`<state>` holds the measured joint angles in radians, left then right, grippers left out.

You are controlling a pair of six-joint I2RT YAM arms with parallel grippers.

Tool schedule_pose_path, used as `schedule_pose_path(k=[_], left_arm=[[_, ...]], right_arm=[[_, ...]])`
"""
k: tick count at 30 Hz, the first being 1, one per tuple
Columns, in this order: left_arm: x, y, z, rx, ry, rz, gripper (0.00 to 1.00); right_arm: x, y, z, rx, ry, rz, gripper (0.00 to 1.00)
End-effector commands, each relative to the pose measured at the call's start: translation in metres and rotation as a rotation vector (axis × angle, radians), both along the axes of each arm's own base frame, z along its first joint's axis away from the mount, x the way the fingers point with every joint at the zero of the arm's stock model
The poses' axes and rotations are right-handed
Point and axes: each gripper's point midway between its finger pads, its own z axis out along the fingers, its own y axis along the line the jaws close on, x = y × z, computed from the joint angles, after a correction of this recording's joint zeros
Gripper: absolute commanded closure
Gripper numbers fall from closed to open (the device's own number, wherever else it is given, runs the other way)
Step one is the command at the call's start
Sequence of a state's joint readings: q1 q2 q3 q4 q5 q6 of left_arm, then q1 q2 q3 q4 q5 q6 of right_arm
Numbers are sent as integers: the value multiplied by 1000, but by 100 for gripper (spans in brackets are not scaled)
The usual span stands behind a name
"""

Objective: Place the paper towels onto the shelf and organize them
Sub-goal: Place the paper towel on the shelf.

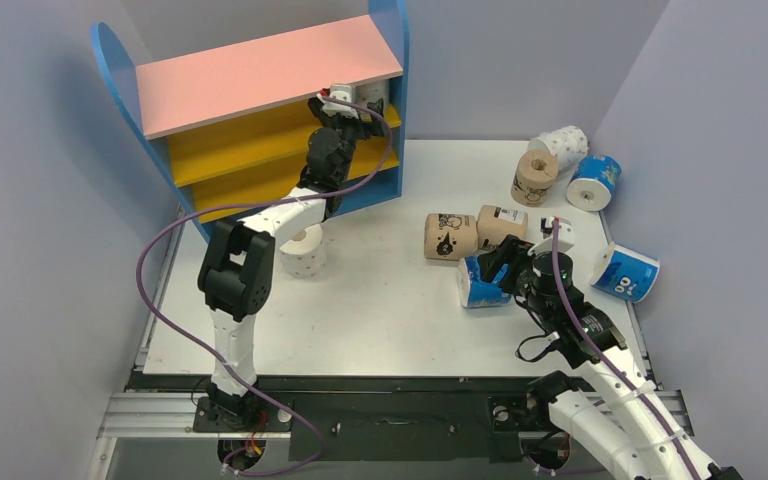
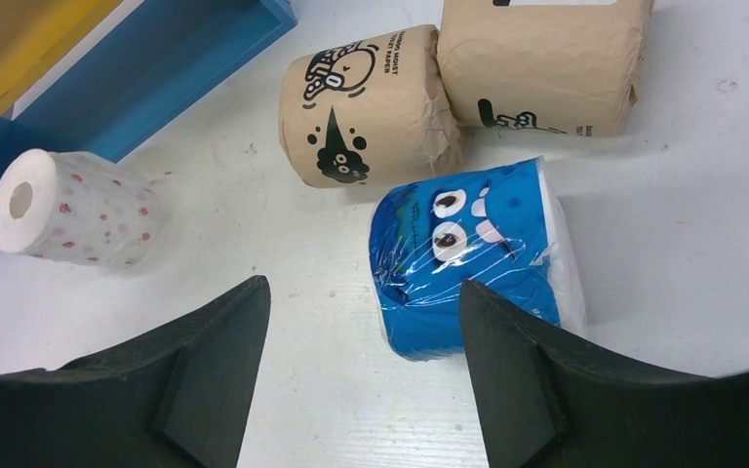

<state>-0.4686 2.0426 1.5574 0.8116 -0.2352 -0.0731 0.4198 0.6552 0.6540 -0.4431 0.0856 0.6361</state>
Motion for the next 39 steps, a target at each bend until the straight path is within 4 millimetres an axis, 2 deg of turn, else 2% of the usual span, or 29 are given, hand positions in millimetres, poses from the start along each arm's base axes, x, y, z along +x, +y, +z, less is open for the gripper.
schedule_pose_path(k=[1,5,9,10,11,13,17,18,19,20,21,22,23,24,25,26,27,28,29,30,31,32,33,34,35,36,37,38,39], left_arm=[[4,-1,12,-16,-27,-5,6],[-1,-3,17,-19,-37,-24,6],[-13,-5,32,-27,-61,-51,4],[-18,-5,41,-31,-74,-58,4],[-22,-6,40,-25,-70,-66,4],[-39,-4,60,-30,-98,-75,3],[-72,-2,72,-46,-98,-95,3],[-79,-2,62,-53,-69,-98,0],[-92,2,75,-70,-80,-102,2],[-99,2,61,-74,-42,-104,3],[-113,6,71,-90,-46,-108,3],[-122,3,58,-91,-11,-113,4],[-136,6,66,-96,-9,-117,4],[-146,2,55,-78,20,-113,4],[-162,10,65,-80,23,-102,4],[-173,10,54,-71,53,-84,4],[-191,14,62,-76,56,-90,4],[-197,23,50,-72,92,-52,4],[-213,31,54,-66,114,-44,4],[-219,41,49,-71,141,-5,4],[-233,52,49,-58,174,6,4],[-238,63,44,-71,200,42,4],[-252,76,42,-61,232,60,4],[-256,89,35,-82,259,104,4],[-269,103,31,-105,292,127,4],[-281,123,19,-94,337,184,4],[-286,135,14,-139,358,231,4],[-296,148,4,-128,398,262,4],[-301,156,1,-173,413,293,4]], right_arm=[[6,1,15,6,-47,-4,34],[7,2,16,7,-49,-1,34],[6,2,18,13,-54,3,34],[6,3,18,16,-54,4,34],[6,3,20,20,-57,4,34],[5,4,22,31,-63,8,34],[4,7,26,44,-71,22,33],[4,8,28,47,-76,26,33],[3,9,30,47,-80,31,33],[3,9,33,51,-85,36,32],[2,9,34,51,-89,38,31],[1,10,36,56,-92,44,31],[1,11,37,58,-96,49,29],[0,12,38,60,-98,55,28],[-1,12,39,61,-101,60,25],[-1,14,41,62,-103,69,24],[-2,16,42,62,-103,77,22],[-3,17,44,64,-107,83,21],[-4,21,47,65,-113,94,20],[-5,23,49,67,-117,100,19],[-6,29,52,65,-127,110,19],[-10,39,53,64,-132,141,19],[-7,38,57,48,-148,109,19],[-14,52,58,41,-153,149,19],[-8,52,60,13,-162,109,20],[-13,69,54,-13,-144,151,20],[-9,70,61,-30,-159,124,21],[-12,86,53,-65,-137,157,21],[-8,88,61,-74,-153,132,21]])
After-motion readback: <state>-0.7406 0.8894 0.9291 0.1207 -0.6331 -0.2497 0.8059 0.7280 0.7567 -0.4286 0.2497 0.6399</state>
